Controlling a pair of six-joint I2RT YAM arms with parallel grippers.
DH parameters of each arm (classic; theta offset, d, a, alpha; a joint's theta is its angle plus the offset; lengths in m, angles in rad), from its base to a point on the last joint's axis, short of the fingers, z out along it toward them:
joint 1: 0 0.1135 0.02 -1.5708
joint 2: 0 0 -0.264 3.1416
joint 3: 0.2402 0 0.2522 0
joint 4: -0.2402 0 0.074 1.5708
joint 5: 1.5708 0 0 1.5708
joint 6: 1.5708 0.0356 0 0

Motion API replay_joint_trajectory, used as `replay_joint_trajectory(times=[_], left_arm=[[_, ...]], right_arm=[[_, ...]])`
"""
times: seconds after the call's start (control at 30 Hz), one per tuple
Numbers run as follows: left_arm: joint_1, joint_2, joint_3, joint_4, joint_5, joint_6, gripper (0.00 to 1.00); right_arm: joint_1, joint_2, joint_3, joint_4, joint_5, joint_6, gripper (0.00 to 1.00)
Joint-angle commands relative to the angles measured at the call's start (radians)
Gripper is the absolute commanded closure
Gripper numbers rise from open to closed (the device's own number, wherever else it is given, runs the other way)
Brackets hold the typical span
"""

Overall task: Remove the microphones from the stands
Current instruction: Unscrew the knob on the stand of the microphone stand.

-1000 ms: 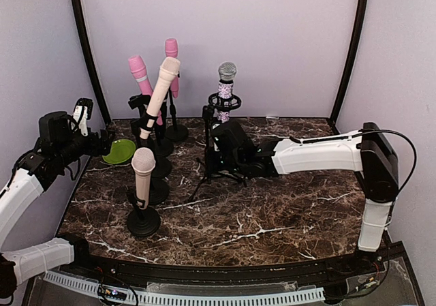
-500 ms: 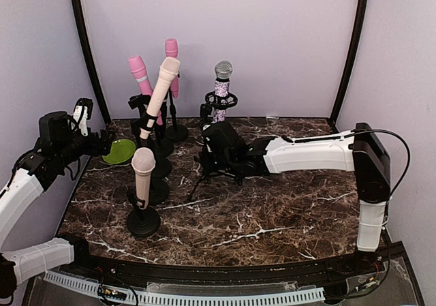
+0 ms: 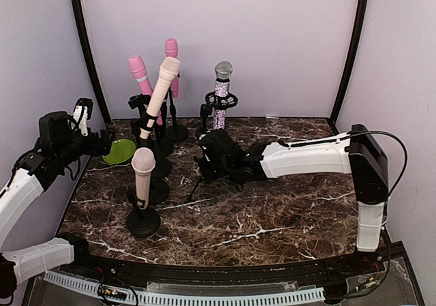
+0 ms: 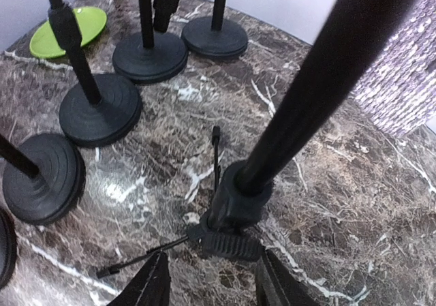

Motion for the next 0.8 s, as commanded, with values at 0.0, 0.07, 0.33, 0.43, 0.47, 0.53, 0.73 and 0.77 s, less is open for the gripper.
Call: replay_joint_trajectory(times=[0.0,0.07,0.33,0.43,0.47,0.53,0.73,0.77], left_arm=[[0.006,-0.008,-0.012,0.016,-0.001,0.016,0.04],[0.006,-0.009,-0.012,0.016,0.001,0.015,0.04],[0.006,-0.01,-0.012,0.017,0.007,0.014,0.04],[0.006,-0.012,-0.011,0.018,0.009,0.013,0.04],[0.006,-0.012,-0.01,0.018,0.011,0.013,0.04],[0.006,-0.014,-0.01,0.018,0.013,0.011,0.04],[0.006,-0.019,-0.011,0.018,0.014,0.011,0.04],[0.006,-0.021,-0.01,0.018,0.014,0.011,0.04]], right_arm=[[0.009,-0.083,-0.047,0.032,-0.077,0.009,0.47],[0.009,-0.113,-0.063,0.051,-0.096,0.013,0.42],[-0.012,-0.272,-0.144,0.107,-0.117,0.045,0.25],[-0.039,-0.351,-0.184,0.141,-0.138,0.069,0.16],[-0.053,-0.377,-0.197,0.15,-0.143,0.082,0.13],[-0.088,-0.423,-0.226,0.16,-0.16,0.116,0.09],[-0.161,-0.486,-0.286,0.233,-0.232,0.221,0.03],[-0.161,-0.48,-0.296,0.246,-0.234,0.245,0.03]])
